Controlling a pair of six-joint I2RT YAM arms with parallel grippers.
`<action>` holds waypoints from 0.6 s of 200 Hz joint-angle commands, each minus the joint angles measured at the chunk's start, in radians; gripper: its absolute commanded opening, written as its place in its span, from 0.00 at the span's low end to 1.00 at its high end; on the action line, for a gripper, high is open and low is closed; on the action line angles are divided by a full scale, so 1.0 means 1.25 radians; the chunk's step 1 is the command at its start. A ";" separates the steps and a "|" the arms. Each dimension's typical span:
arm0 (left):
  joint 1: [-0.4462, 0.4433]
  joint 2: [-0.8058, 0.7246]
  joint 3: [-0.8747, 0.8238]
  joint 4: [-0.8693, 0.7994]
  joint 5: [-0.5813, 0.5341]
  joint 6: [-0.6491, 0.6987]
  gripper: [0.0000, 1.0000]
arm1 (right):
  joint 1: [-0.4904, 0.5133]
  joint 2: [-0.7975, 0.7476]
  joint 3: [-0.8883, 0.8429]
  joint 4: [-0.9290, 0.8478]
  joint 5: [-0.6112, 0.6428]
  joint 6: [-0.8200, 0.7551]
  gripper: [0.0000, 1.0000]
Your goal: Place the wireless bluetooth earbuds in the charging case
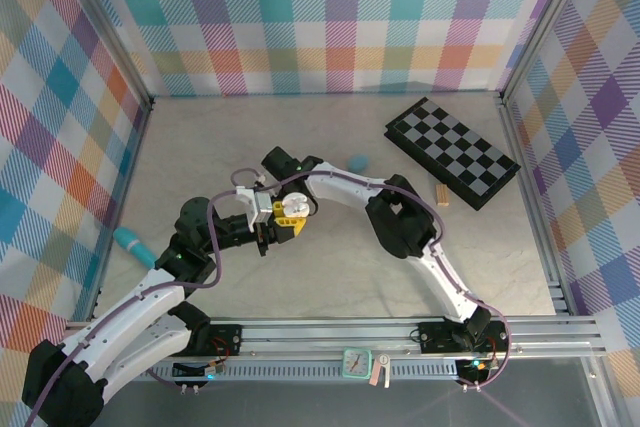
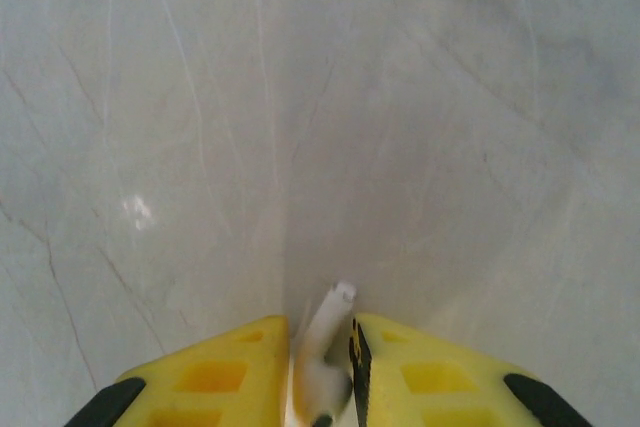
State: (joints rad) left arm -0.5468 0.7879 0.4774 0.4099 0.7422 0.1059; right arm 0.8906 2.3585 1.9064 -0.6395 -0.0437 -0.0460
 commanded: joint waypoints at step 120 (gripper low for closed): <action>0.007 0.011 0.054 -0.012 0.030 0.028 0.06 | -0.026 -0.174 -0.242 0.010 -0.009 0.046 0.43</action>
State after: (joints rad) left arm -0.5468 0.8143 0.5129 0.3927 0.7513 0.1246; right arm 0.8635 2.0869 1.5013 -0.6014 -0.0525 0.0021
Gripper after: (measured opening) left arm 0.213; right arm 0.400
